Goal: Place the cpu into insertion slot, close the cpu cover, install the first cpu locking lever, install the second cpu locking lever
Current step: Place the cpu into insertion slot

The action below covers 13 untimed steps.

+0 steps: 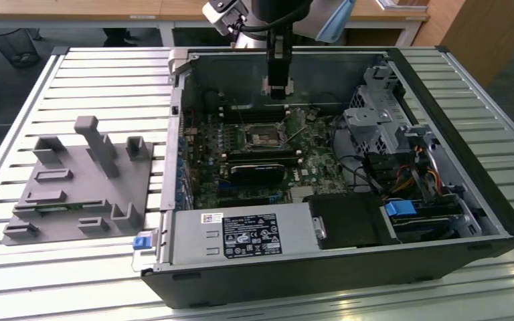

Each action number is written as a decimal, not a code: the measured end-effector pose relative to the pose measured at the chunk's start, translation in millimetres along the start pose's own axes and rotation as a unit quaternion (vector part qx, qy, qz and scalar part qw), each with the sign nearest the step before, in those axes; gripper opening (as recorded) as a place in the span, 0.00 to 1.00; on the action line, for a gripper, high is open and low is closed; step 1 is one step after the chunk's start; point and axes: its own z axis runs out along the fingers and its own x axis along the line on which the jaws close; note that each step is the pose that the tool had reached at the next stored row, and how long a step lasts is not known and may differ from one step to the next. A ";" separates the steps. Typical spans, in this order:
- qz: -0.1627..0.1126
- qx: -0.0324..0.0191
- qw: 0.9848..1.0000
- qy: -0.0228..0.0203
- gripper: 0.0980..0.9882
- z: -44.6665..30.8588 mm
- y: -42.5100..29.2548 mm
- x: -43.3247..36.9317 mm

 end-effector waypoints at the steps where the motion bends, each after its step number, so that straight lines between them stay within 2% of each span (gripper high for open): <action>1: 0.002 0.000 1.000 0.000 0.50 0.0 0.0 0.0; 13: 0.029 -0.001 1.000 -0.003 0.50 0.4 0.0 0.0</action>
